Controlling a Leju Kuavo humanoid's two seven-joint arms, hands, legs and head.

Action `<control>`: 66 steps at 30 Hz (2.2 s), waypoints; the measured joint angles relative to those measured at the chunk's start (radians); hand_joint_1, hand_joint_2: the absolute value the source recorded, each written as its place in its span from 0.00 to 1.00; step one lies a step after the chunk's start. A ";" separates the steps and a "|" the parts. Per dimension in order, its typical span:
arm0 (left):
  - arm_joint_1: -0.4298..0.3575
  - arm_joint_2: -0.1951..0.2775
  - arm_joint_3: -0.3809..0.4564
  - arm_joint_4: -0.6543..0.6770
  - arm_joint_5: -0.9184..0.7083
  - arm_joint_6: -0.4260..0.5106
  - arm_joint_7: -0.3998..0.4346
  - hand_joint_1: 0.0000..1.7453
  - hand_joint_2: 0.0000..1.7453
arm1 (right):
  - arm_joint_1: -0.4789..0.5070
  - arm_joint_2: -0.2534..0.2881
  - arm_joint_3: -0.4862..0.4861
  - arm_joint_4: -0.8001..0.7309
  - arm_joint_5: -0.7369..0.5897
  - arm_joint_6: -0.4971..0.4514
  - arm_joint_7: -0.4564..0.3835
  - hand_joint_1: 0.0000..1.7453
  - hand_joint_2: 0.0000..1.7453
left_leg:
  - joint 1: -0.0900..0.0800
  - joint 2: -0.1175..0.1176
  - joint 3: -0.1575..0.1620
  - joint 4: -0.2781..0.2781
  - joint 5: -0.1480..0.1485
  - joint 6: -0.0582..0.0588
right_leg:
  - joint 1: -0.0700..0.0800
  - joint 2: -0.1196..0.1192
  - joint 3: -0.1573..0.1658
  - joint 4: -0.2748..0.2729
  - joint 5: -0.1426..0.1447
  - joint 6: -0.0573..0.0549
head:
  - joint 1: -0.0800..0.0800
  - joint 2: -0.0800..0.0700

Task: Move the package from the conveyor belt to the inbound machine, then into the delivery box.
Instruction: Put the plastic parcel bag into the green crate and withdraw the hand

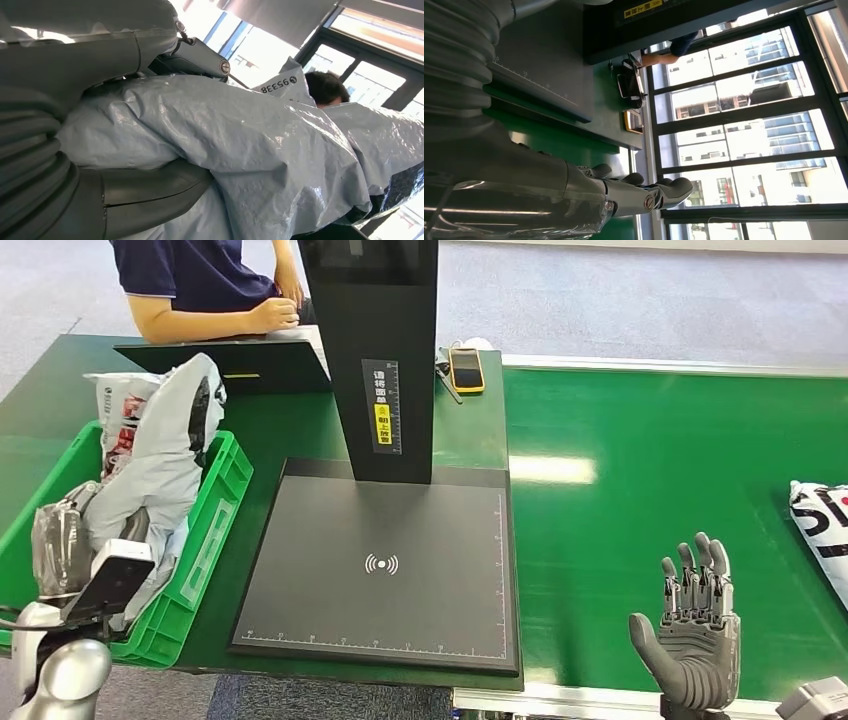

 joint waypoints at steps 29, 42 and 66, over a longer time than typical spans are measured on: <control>0.054 -0.011 0.149 -0.113 0.047 -0.020 -0.003 0.00 1.00 | 0.016 0.000 -0.003 0.000 0.007 0.012 -0.007 0.00 1.00 | 0.000 0.000 0.001 0.000 0.000 -0.001 | 0.001 0.000 0.001 0.000 0.000 0.000 | 0.000 0.000; 0.025 -0.021 0.215 -0.195 0.248 0.012 -0.097 0.00 1.00 | 0.020 0.001 -0.003 -0.004 0.011 0.016 -0.001 0.00 1.00 | 0.000 0.000 0.001 0.000 0.000 -0.001 | 0.001 0.000 0.001 0.000 0.000 -0.001 | 0.000 0.000; 0.262 -0.128 0.048 -0.689 0.282 0.350 -0.375 0.00 1.00 | 0.049 0.002 -0.003 -0.025 -0.007 -0.005 0.008 0.00 1.00 | 0.000 0.000 0.004 0.000 -0.004 0.000 | -0.001 0.000 0.004 -0.001 -0.003 0.001 | 0.000 0.000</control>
